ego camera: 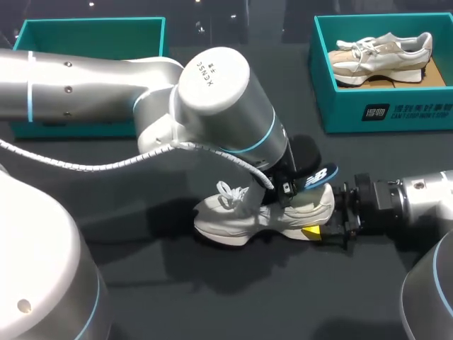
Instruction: Take the shoe out of the shoebox, open the shoe tongue, remove and reinsert the insole, then place the shoe into the shoebox
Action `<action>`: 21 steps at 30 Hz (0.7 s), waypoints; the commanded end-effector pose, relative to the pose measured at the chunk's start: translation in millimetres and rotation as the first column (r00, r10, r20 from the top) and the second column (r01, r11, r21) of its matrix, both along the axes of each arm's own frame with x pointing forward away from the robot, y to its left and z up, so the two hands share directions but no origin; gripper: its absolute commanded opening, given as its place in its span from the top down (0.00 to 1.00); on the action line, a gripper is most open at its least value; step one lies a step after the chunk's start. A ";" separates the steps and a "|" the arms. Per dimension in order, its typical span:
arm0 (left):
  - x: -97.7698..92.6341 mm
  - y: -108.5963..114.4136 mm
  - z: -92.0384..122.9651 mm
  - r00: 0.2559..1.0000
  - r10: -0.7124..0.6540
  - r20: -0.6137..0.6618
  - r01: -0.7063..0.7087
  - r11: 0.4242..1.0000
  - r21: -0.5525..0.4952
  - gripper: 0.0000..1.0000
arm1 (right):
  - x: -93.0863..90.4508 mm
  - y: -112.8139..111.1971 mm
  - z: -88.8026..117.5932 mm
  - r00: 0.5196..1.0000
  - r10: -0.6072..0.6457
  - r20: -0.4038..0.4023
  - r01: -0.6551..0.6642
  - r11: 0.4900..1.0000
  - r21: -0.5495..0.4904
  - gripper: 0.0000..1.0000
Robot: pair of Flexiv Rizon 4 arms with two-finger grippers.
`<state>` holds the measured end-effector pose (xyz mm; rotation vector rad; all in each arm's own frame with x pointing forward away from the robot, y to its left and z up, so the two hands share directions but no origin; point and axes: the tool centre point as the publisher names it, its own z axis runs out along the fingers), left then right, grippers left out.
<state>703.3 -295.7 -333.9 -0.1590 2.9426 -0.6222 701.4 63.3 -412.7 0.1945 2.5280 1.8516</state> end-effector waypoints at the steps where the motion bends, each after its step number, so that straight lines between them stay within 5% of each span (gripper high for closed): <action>1: -0.7 -2.6 -2.9 1.000 0.011 0.010 -0.011 1.000 0.001 1.00 | -2.1 1.8 -0.1 1.000 0.001 -0.002 -0.001 1.000 -0.006 1.00; 3: -1.3 1.3 -3.2 1.000 0.022 0.019 -0.022 1.000 -0.007 0.98 | -2.1 1.8 -0.1 1.000 0.001 -0.002 -0.001 1.000 -0.006 1.00; 11: -3.4 21.5 1.0 0.996 0.068 0.051 -0.065 0.996 -0.054 0.60 | -2.1 1.8 -0.1 1.000 0.001 -0.002 -0.001 1.000 -0.006 1.00; 21: -2.8 11.8 11.7 0.993 0.094 0.073 -0.085 0.989 -0.118 0.53 | -2.1 1.8 -0.1 1.000 0.001 -0.002 -0.001 1.000 -0.006 1.00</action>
